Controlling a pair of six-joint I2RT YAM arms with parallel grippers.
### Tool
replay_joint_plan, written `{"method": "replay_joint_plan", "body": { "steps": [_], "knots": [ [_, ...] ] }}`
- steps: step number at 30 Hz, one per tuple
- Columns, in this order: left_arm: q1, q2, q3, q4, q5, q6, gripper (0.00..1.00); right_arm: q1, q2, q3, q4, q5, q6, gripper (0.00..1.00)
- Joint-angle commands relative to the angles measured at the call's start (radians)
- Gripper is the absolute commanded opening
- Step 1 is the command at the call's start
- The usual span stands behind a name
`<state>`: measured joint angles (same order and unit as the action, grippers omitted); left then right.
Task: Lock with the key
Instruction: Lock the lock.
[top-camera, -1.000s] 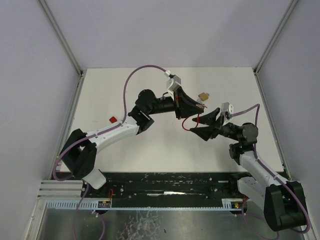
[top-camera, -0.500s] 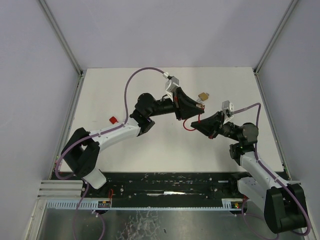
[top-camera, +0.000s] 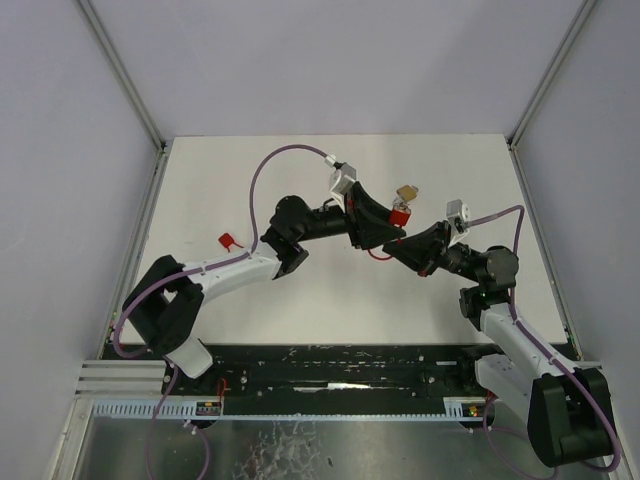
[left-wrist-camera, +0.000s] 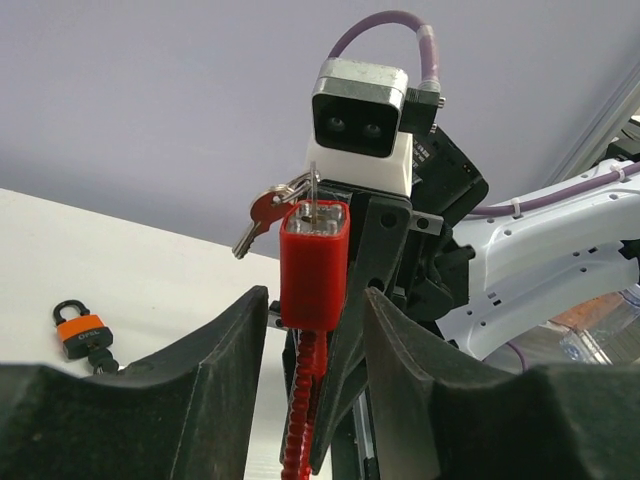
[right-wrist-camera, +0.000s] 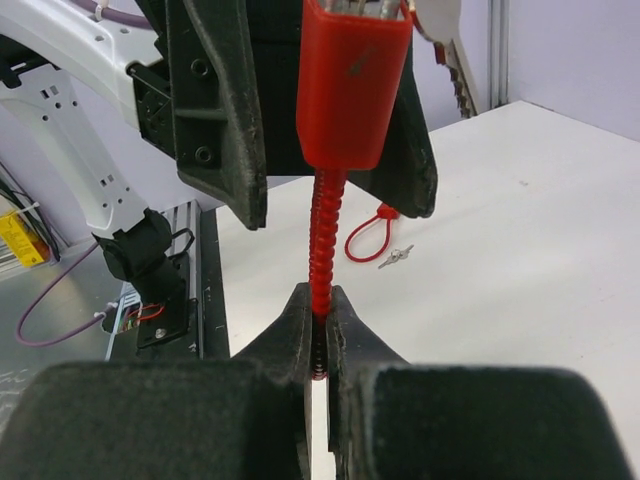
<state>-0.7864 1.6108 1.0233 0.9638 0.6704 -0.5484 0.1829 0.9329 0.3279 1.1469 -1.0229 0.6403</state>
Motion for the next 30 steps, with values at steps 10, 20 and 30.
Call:
{"method": "replay_joint_plan", "body": {
  "steps": [10,20,30],
  "knots": [
    [-0.054,-0.017,-0.008,0.145,-0.128,-0.012,0.44,-0.005,-0.007,0.025,0.048,0.037,-0.030,0.00],
    [-0.055,-0.012,0.009,0.141,-0.148,-0.016,0.38,-0.004,-0.011,0.023,0.023,0.032,-0.062,0.00],
    [-0.026,-0.032,0.114,-0.172,0.074,0.248,0.00,-0.025,-0.134,0.067,-0.342,-0.076,-0.383,0.66]
  ]
}}
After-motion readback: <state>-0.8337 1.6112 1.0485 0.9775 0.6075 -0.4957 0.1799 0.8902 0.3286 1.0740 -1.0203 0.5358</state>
